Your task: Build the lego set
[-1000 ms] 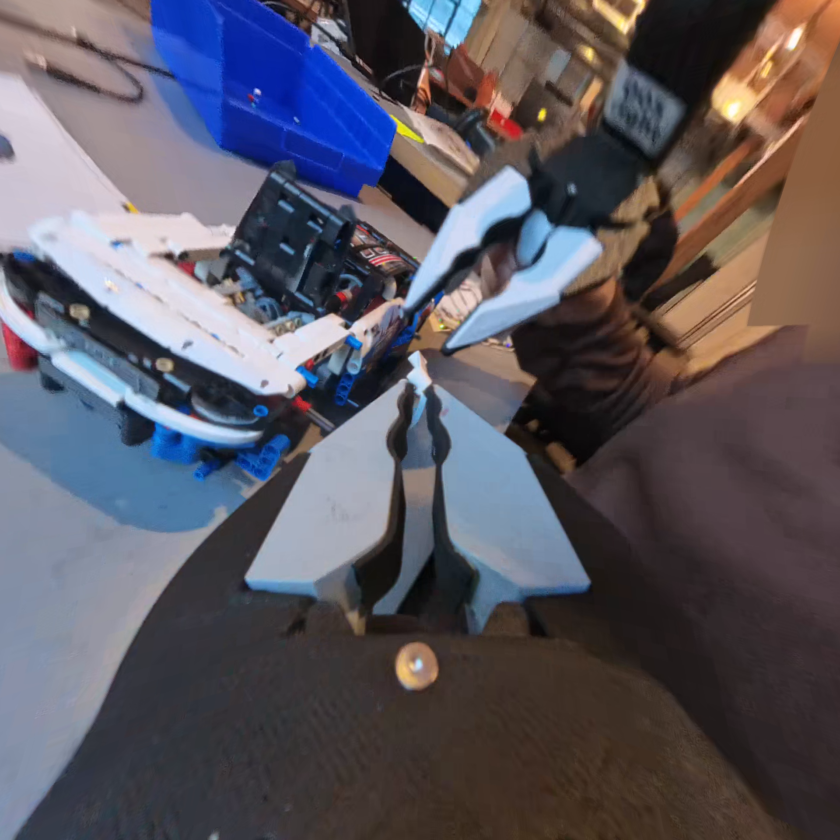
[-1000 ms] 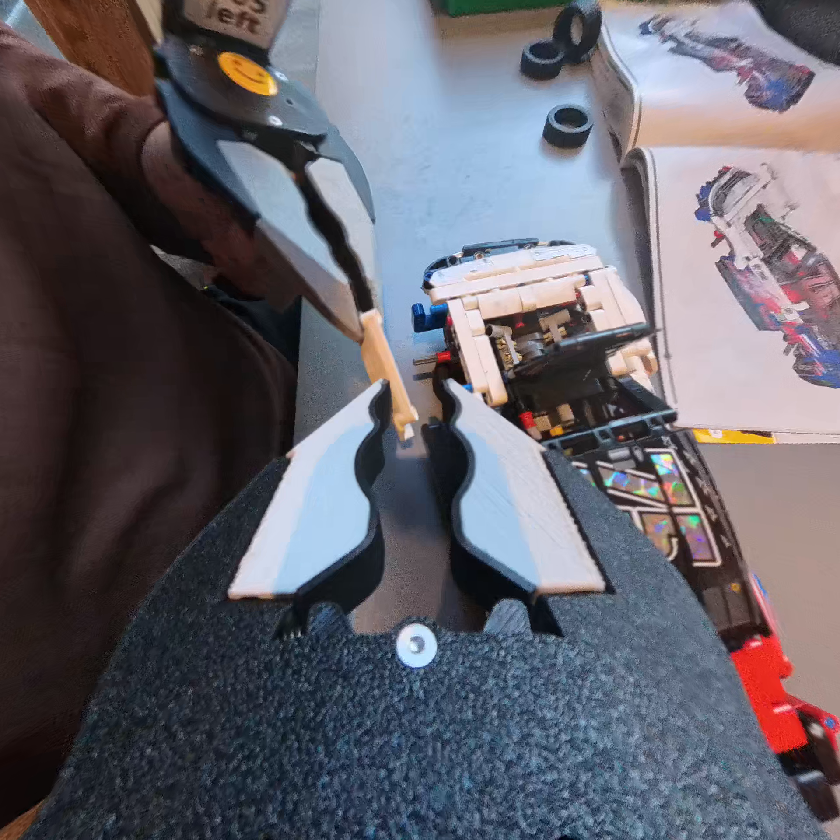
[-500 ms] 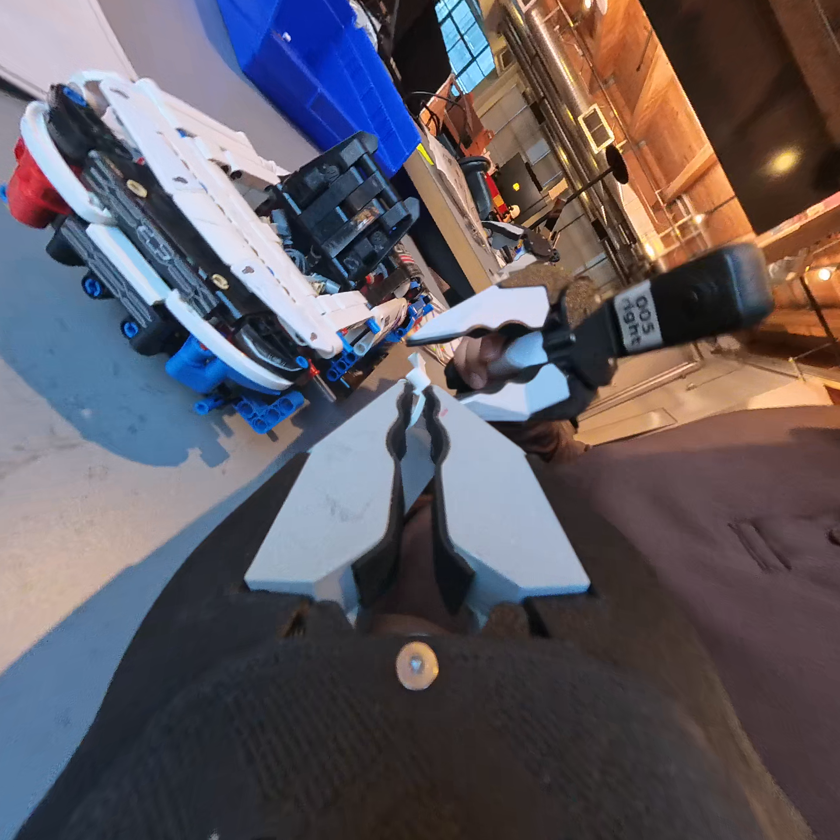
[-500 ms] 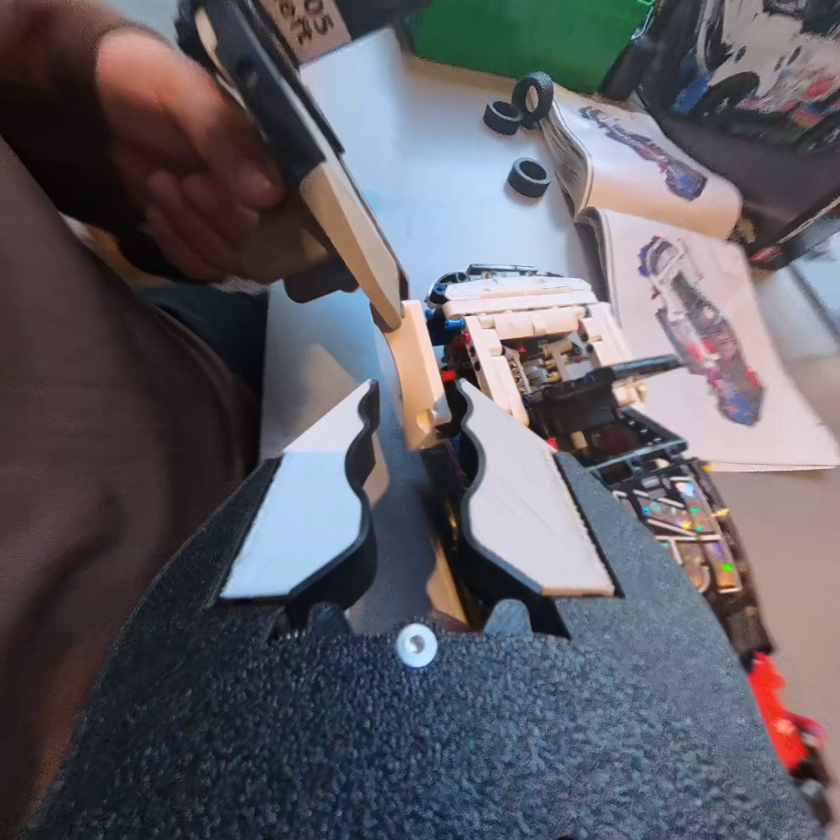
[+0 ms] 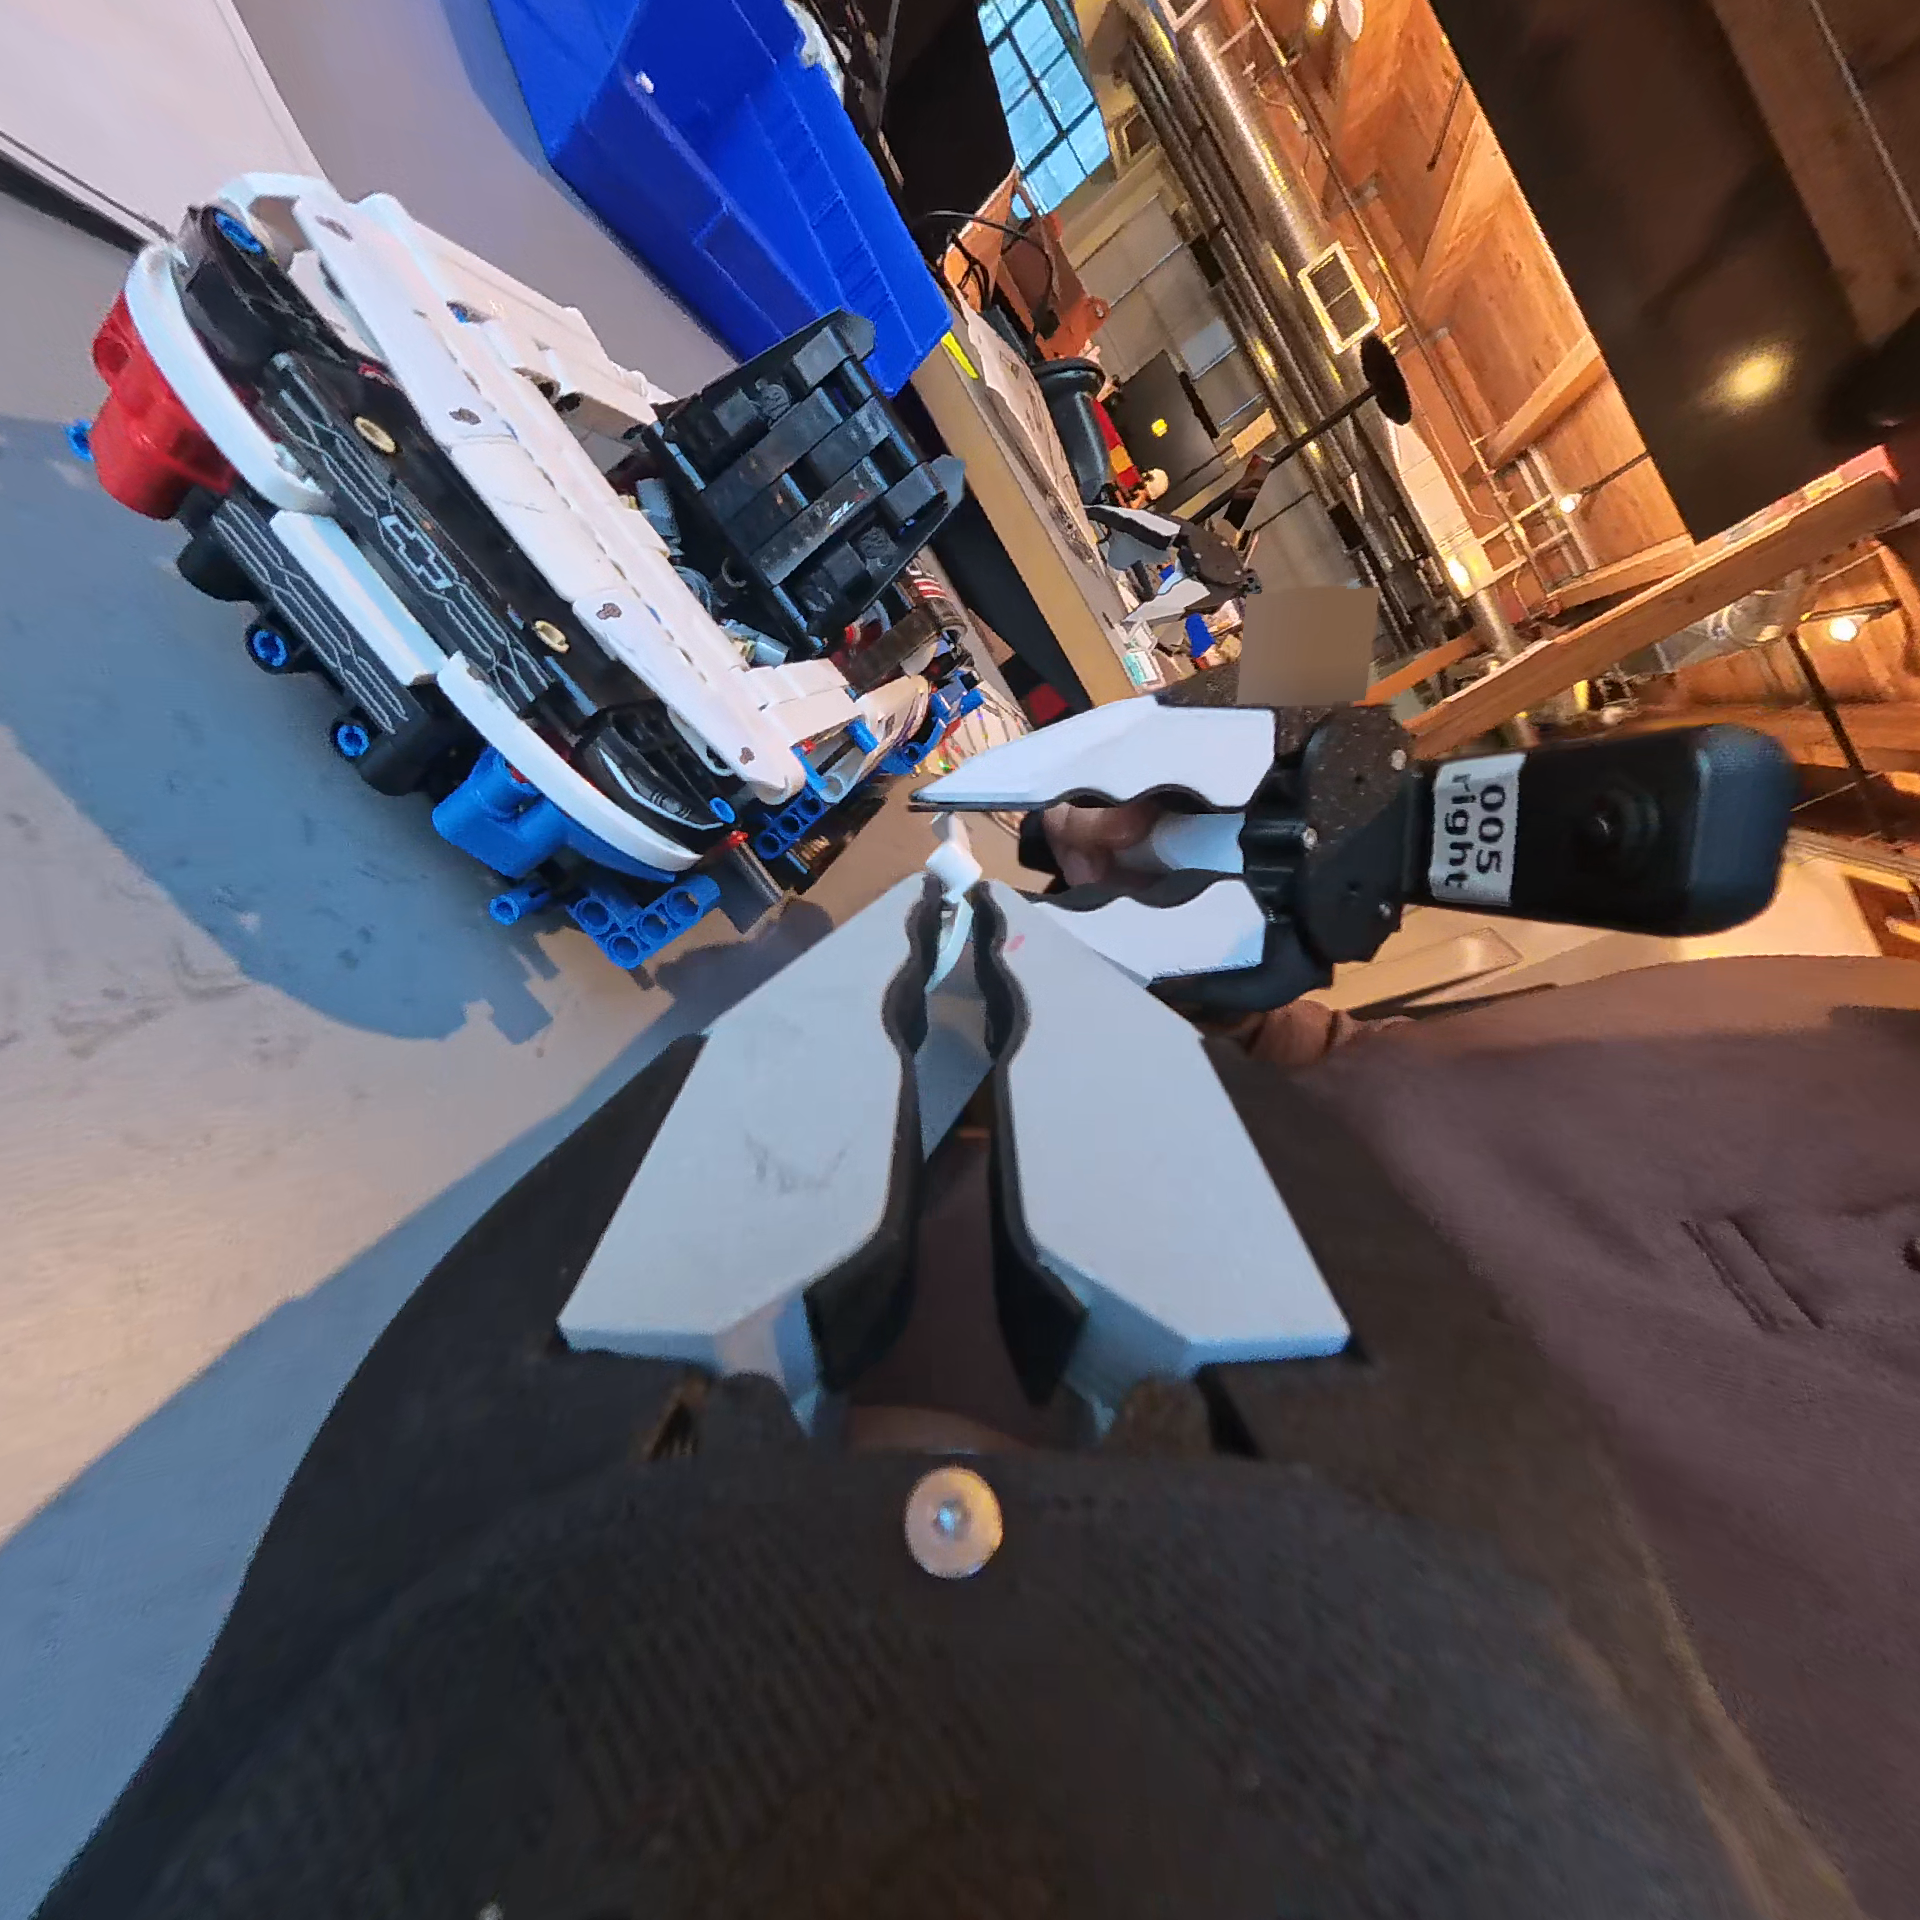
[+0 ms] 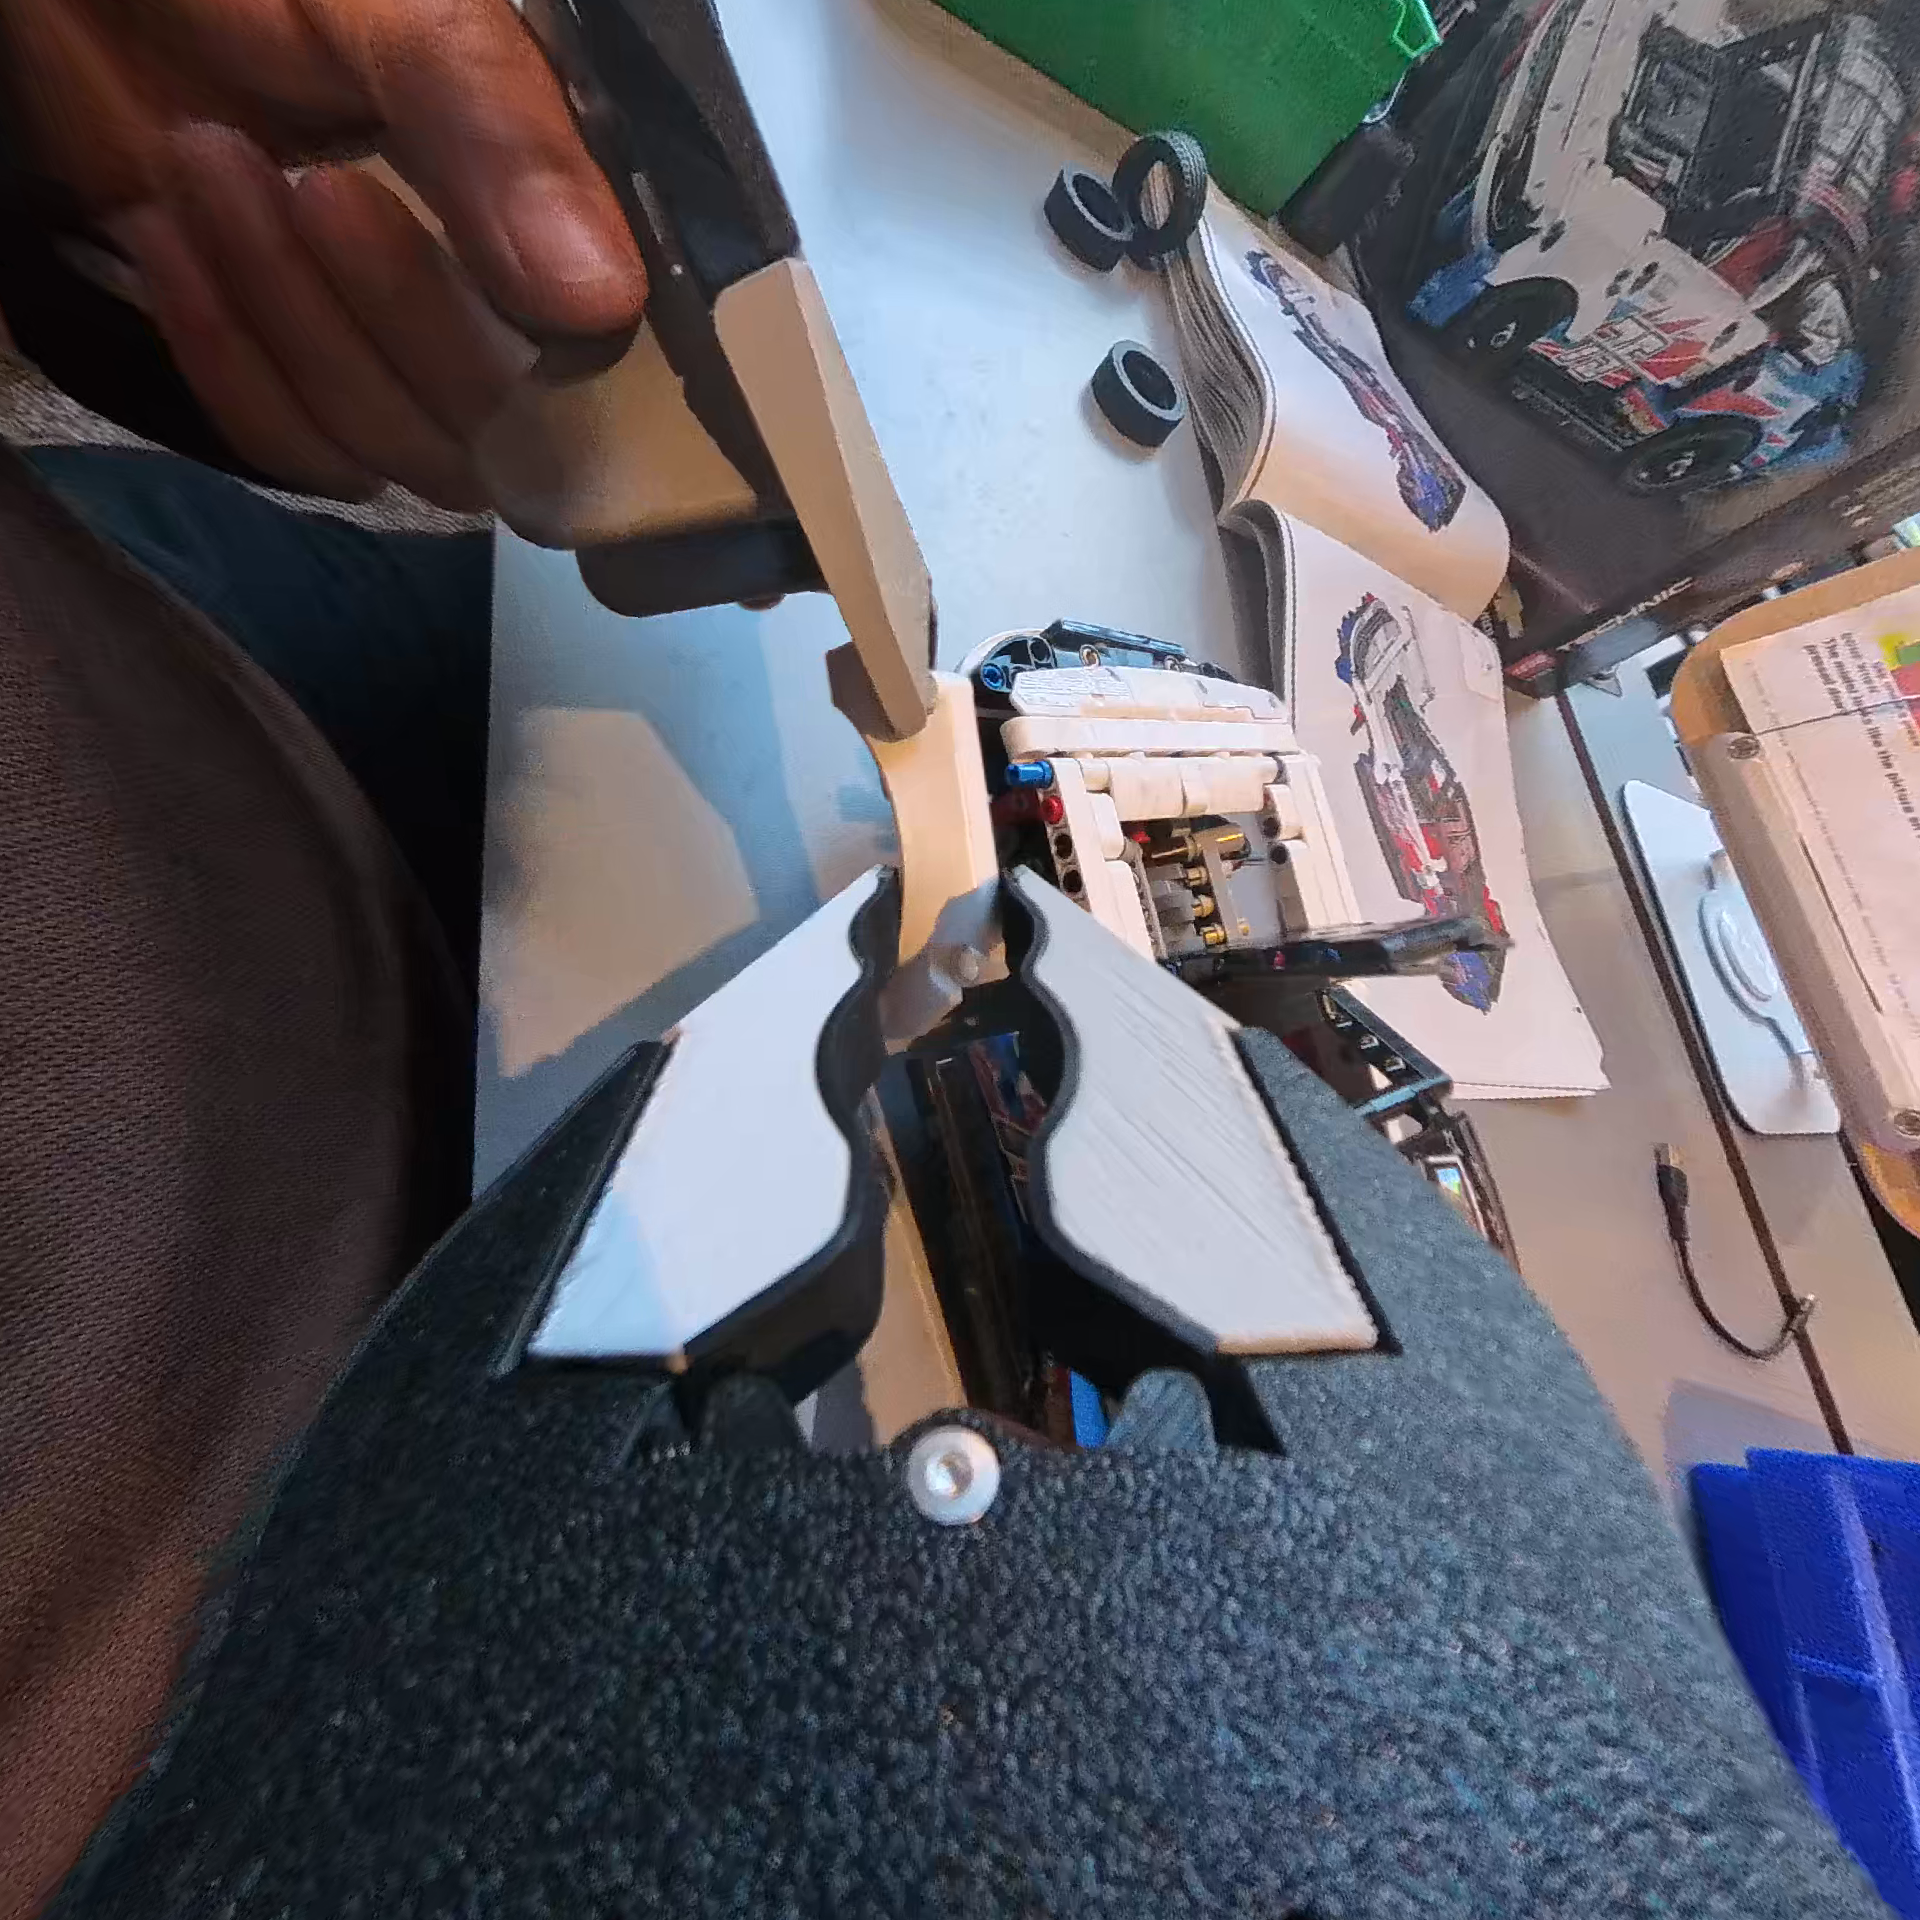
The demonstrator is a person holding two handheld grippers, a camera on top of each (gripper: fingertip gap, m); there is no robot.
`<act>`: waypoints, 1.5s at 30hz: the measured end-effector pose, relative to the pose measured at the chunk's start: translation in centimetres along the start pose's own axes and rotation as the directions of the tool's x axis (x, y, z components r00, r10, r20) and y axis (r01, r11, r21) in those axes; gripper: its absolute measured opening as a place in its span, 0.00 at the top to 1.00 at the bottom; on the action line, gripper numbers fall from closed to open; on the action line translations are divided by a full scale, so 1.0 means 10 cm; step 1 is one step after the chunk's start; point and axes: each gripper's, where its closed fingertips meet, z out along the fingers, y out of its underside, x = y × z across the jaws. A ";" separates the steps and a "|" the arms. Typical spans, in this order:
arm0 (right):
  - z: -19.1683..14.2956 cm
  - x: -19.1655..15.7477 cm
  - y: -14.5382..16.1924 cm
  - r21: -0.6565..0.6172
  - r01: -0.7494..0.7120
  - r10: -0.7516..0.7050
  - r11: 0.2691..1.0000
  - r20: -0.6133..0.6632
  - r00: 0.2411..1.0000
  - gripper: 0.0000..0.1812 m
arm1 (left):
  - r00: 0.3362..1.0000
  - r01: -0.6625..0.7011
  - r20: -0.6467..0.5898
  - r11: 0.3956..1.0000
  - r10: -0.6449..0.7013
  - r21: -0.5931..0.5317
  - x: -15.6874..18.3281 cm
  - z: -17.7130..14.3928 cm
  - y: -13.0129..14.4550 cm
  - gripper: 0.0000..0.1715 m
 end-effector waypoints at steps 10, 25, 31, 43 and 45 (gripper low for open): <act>0.04 0.02 -0.01 -0.006 0.052 -0.052 0.999 -0.068 0.996 0.89 | 0.972 -0.211 0.093 0.977 0.214 -0.039 -0.08 -0.10 -0.02 0.87; 0.08 0.12 0.12 -0.093 0.077 -0.088 0.993 -0.118 0.989 0.89 | 0.533 -0.775 0.216 0.575 0.818 -0.264 -0.30 -0.26 -0.55 0.55; 0.10 0.11 0.18 -0.127 0.070 -0.084 0.989 -0.109 0.990 0.89 | 0.593 -0.750 0.046 0.572 0.804 -0.332 -0.40 -0.03 -0.52 0.52; 0.13 0.14 0.21 -0.153 0.043 -0.056 0.987 -0.077 0.995 0.89 | 0.520 -0.791 -0.012 0.476 0.854 -0.385 -0.43 0.16 -0.39 0.56; 0.13 0.15 0.21 -0.148 0.034 -0.046 0.988 -0.078 0.996 0.89 | 0.539 -0.786 -0.030 0.489 0.842 -0.378 -0.41 0.16 -0.35 0.61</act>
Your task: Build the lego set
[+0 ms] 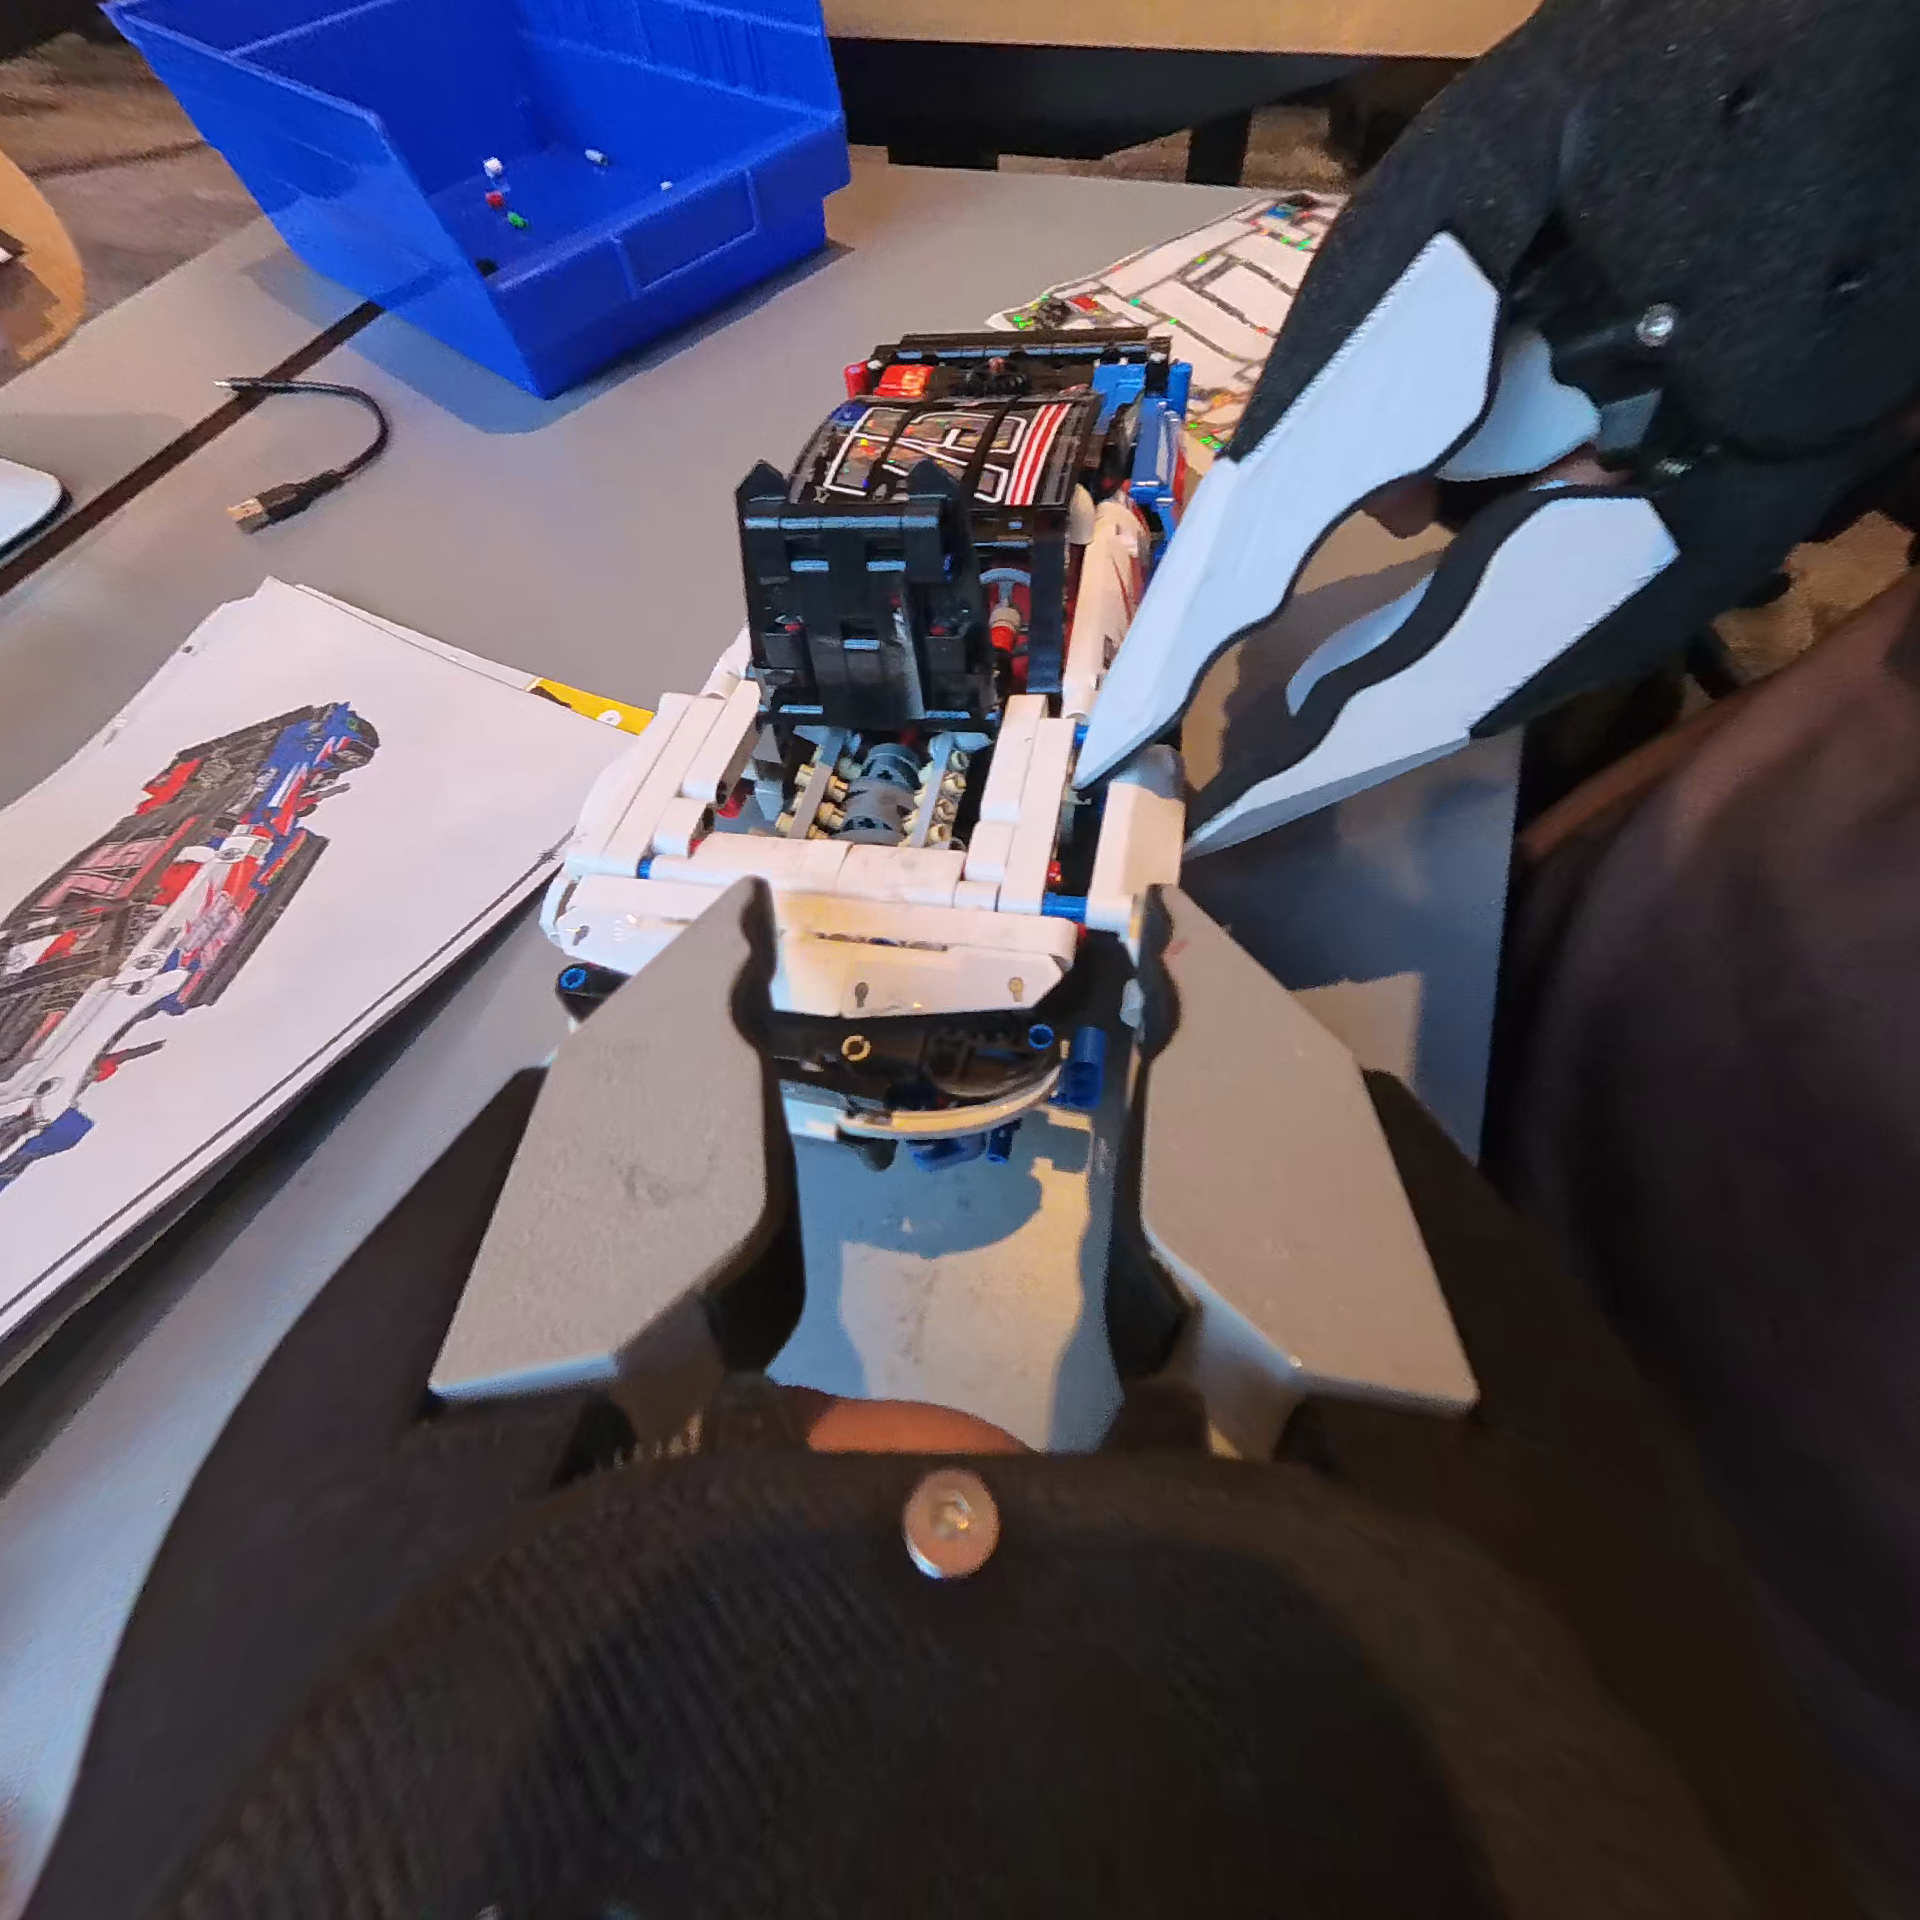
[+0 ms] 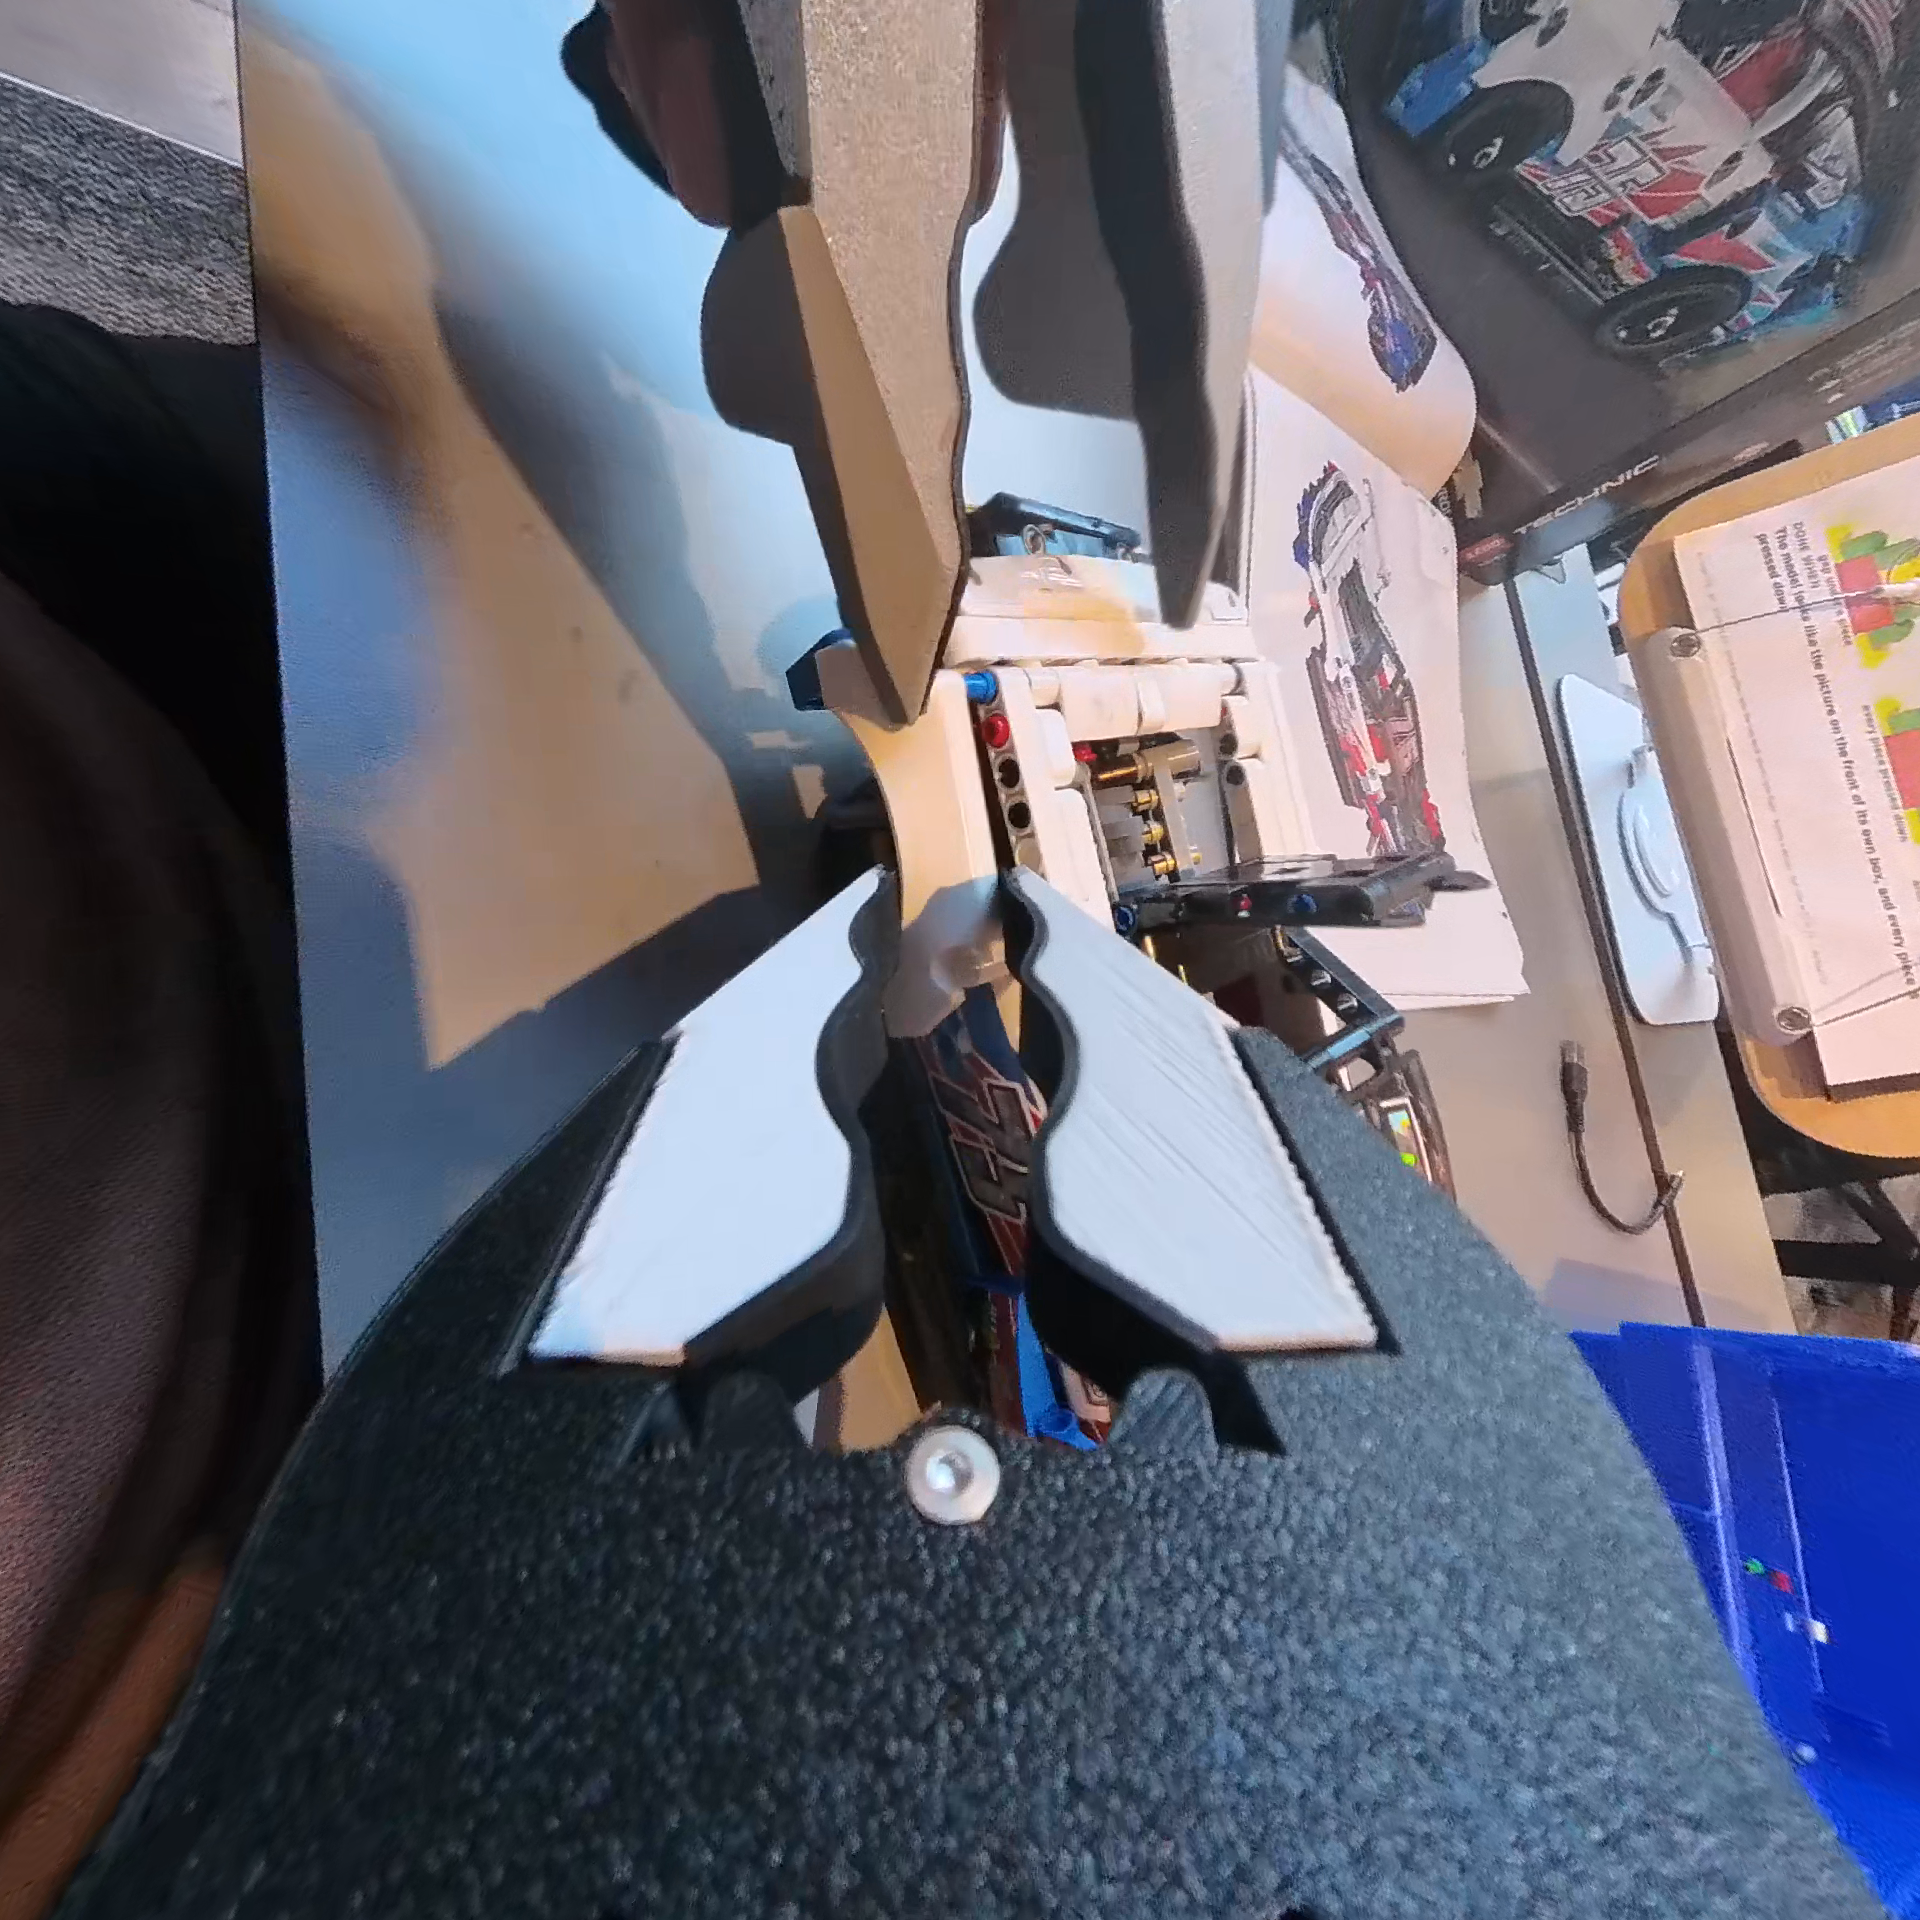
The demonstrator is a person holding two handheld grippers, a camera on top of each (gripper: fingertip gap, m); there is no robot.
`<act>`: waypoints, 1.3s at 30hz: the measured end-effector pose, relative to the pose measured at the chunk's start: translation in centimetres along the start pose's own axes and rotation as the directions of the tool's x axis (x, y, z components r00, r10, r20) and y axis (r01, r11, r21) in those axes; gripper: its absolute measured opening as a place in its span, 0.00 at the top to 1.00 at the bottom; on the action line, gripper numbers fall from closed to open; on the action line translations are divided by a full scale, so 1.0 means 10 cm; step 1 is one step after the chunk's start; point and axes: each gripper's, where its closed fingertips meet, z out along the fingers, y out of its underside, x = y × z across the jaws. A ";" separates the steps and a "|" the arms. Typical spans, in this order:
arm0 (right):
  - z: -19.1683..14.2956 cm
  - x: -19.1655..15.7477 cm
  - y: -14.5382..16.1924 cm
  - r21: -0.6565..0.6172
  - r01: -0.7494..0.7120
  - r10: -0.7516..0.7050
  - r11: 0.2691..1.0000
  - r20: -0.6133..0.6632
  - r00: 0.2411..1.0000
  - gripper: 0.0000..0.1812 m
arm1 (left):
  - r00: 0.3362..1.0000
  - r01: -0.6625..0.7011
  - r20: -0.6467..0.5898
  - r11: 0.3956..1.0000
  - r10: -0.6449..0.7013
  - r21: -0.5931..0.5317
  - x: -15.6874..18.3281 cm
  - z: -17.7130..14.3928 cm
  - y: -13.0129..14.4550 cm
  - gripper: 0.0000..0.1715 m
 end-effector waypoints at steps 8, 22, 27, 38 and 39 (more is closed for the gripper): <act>0.00 -0.02 0.00 0.006 0.015 -0.015 1.000 0.001 1.000 0.89 | 0.996 -0.061 -0.060 0.998 0.061 -0.001 0.05 -0.01 -0.07 0.66; -0.01 0.01 0.00 0.010 -0.001 0.001 1.000 0.001 1.000 0.89 | 0.959 -0.154 -0.261 0.974 0.107 -0.168 0.25 0.11 -0.02 0.79; -0.01 0.01 0.00 0.018 -0.011 0.011 1.000 -0.005 1.000 0.89 | 0.954 -0.139 -0.290 0.969 0.076 -0.204 0.25 0.12 0.00 0.79; -0.12 -0.06 0.00 0.076 -0.006 0.006 0.997 -0.004 1.000 0.89 | 0.960 0.113 -0.264 0.992 -0.095 0.052 0.03 -0.21 -0.47 0.73; -0.18 -0.05 -0.01 0.103 -0.017 0.018 0.995 -0.011 1.000 0.89 | 0.969 0.150 -0.209 0.987 -0.134 0.063 -0.12 -0.28 -0.44 0.68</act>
